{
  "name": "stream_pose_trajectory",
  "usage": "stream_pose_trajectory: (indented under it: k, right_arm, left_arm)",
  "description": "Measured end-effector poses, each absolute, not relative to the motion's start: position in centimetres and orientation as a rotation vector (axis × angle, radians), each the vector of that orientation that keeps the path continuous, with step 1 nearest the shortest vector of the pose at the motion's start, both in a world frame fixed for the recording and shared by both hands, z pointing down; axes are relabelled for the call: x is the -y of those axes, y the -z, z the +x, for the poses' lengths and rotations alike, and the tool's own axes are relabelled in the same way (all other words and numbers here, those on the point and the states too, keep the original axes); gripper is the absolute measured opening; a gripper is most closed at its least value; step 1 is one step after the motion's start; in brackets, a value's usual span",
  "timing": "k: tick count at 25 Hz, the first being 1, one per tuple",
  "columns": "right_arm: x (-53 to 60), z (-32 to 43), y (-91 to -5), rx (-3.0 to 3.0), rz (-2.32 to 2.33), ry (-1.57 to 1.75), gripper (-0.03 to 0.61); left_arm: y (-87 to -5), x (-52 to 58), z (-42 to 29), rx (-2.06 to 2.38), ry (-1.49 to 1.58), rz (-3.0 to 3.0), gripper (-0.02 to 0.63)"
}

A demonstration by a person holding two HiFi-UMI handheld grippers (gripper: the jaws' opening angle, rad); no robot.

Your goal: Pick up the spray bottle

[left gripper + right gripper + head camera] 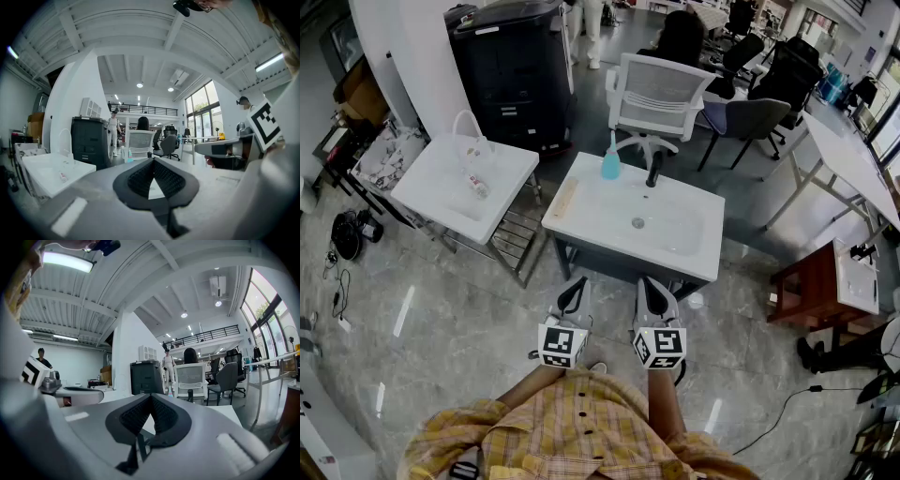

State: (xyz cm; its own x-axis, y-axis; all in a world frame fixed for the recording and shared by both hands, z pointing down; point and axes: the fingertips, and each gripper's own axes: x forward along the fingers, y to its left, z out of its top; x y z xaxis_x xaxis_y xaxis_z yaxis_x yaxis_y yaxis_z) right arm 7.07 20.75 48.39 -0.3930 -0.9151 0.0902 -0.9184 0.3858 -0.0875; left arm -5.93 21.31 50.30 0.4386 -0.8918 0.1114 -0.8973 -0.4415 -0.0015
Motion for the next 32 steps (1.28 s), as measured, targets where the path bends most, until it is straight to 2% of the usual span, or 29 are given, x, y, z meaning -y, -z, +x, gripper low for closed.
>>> stream_pose_trajectory:
  k: [22,32]
  right_arm:
    - [-21.2,7.9,-49.6,2.608,1.710,-0.289,0.002]
    - [-18.4,7.1,-50.8,2.563,1.664,-0.303,0.002]
  left_arm:
    - [-51.0,-22.8,-5.0,1.629,-0.193,2.599,-0.005]
    - [-52.5,-19.6,-5.7,1.594,-0.171,2.527,-0.005]
